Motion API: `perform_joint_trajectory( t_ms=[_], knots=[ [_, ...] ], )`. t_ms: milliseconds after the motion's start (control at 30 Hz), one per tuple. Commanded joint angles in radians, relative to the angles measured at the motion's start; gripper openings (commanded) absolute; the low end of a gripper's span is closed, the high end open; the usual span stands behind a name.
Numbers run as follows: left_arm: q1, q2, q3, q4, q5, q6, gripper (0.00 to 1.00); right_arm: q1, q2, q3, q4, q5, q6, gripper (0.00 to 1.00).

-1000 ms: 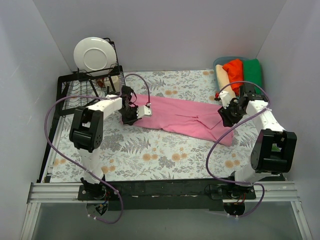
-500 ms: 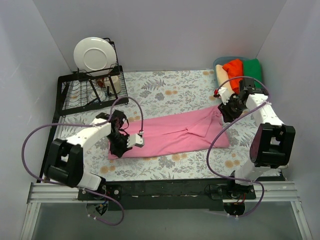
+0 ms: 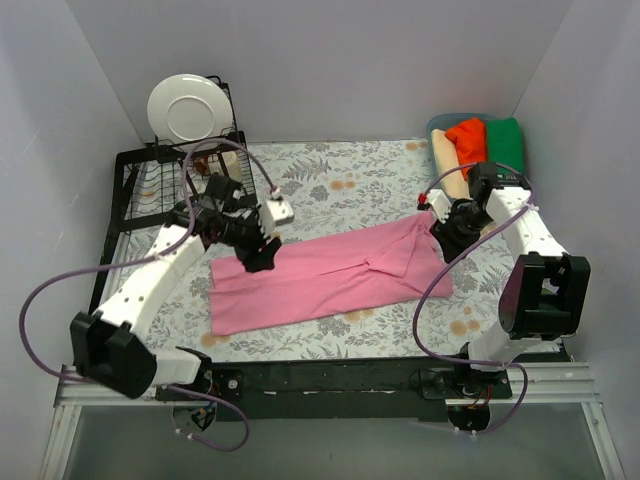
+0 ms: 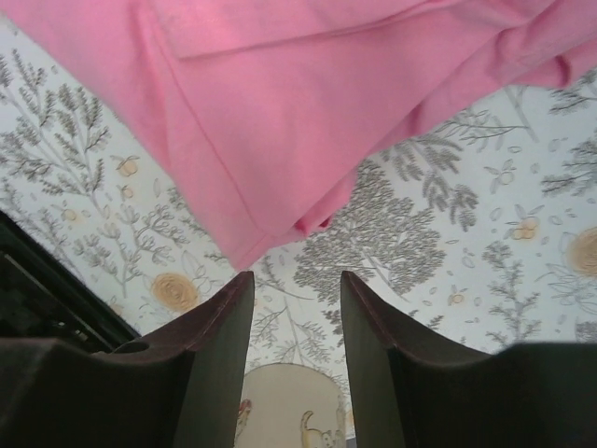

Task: Roll the t-shirts
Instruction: Fold the T-shirt at the center of the board.

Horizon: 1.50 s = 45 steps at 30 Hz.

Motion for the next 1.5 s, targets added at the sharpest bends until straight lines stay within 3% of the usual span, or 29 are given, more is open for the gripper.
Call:
perform_joint_trajectory(
  t_ms=[0, 33, 100, 167, 333, 533, 733, 933, 1467],
  knots=[
    [-0.013, 0.219, 0.156, 0.325, 0.265, -0.441, 0.59, -0.011, -0.001, -0.021, -0.127, -0.023, -0.045, 0.50],
    [-0.027, 0.257, 0.182, 0.369, 0.294, -0.561, 0.63, -0.014, 0.018, -0.006, -0.142, -0.060, -0.043, 0.50],
    [-0.065, 0.363, 0.208, 0.524, 0.328, -0.651, 0.64, -0.023, 0.032, 0.003, -0.141, -0.076, -0.028, 0.50],
    [-0.163, 0.456, 0.228, 0.610, 0.301, -0.633, 0.63, -0.035, 0.047, 0.025, -0.119, -0.074, -0.006, 0.50],
    [-0.374, 0.587, 0.251, 0.730, 0.075, -0.527, 0.59, -0.169, 0.120, 0.179, -0.099, -0.132, 0.147, 0.49],
    [-0.499, 0.647, 0.198, 0.939, -0.104, -0.468, 0.59, -0.299, 0.185, 0.325, -0.101, -0.174, 0.241, 0.49],
    [-0.579, 0.702, 0.188, 1.034, -0.163, -0.445, 0.54, -0.330, 0.155, 0.251, -0.093, -0.203, 0.244, 0.49],
    [-0.623, 0.784, 0.239, 1.068, -0.146, -0.384, 0.37, -0.339, 0.121, 0.175, -0.079, -0.209, 0.239, 0.48],
    [-0.636, 0.841, 0.290, 1.063, -0.166, -0.364, 0.30, -0.397, 0.159, 0.177, -0.102, -0.249, 0.227, 0.46]
  ],
)
